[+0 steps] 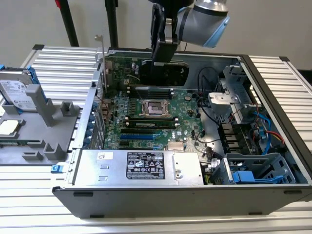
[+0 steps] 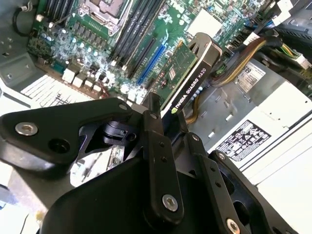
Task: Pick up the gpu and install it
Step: 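Insert the gpu into the slot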
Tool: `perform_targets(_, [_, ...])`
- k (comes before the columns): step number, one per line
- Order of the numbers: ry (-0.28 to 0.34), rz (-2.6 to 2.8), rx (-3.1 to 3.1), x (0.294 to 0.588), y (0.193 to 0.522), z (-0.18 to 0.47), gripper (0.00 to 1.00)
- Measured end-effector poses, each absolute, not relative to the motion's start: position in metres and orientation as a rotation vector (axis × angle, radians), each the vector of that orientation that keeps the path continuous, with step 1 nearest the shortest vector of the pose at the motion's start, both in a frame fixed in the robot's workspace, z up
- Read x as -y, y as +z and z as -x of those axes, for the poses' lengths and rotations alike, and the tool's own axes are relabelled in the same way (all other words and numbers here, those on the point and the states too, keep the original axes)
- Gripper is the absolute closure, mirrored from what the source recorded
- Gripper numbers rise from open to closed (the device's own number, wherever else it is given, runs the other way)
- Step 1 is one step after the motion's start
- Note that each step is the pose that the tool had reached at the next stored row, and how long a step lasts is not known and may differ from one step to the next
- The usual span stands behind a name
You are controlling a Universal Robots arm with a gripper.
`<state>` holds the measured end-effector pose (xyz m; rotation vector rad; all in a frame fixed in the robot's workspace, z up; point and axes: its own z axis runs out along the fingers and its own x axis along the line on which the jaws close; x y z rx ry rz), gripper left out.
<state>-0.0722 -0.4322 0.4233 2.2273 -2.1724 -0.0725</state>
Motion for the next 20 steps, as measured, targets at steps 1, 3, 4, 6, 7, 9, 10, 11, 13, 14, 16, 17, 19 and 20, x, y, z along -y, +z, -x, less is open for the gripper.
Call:
perform_targets(1, [-0.069,-2.229,2.174,0.4322,0.4223,0.0722,1.0])
perform_targets(3, [-0.061,-2.231,2.179,0.4322,0.4208,0.0722,1.0])
perform_targets(4, [-0.058,-2.231,2.182,0.4322,0.4202,0.0722,1.0])
perform_targets(6, [-0.052,-2.229,2.19,0.4322,0.4188,0.0722,1.0])
perform_targets(7, [-0.049,-2.227,2.195,0.4322,0.418,0.0721,1.0])
perform_targets(9, [-0.046,-2.213,2.212,0.4322,0.4164,0.0721,1.0])
perform_targets(10, [-0.045,-2.201,2.226,0.4322,0.4157,0.0721,1.0])
perform_targets(11, [-0.045,-2.189,2.238,0.4321,0.4151,0.0721,1.0])
perform_targets(13, [-0.044,-2.178,2.249,0.4321,0.4145,0.0721,1.0])
perform_targets(14, [-0.044,-2.178,2.249,0.4322,0.4145,0.0721,1.0])
perform_targets(16, [-0.044,-2.178,2.249,0.4322,0.4145,0.0721,1.0])
perform_targets(17, [-0.044,-2.178,2.249,0.4322,0.4144,0.0721,1.0])
perform_targets(19, [-0.044,-2.178,2.25,0.4321,0.414,0.0721,1.0])
perform_targets(20, [-0.044,-2.178,2.25,0.4321,0.4136,0.0721,1.0])
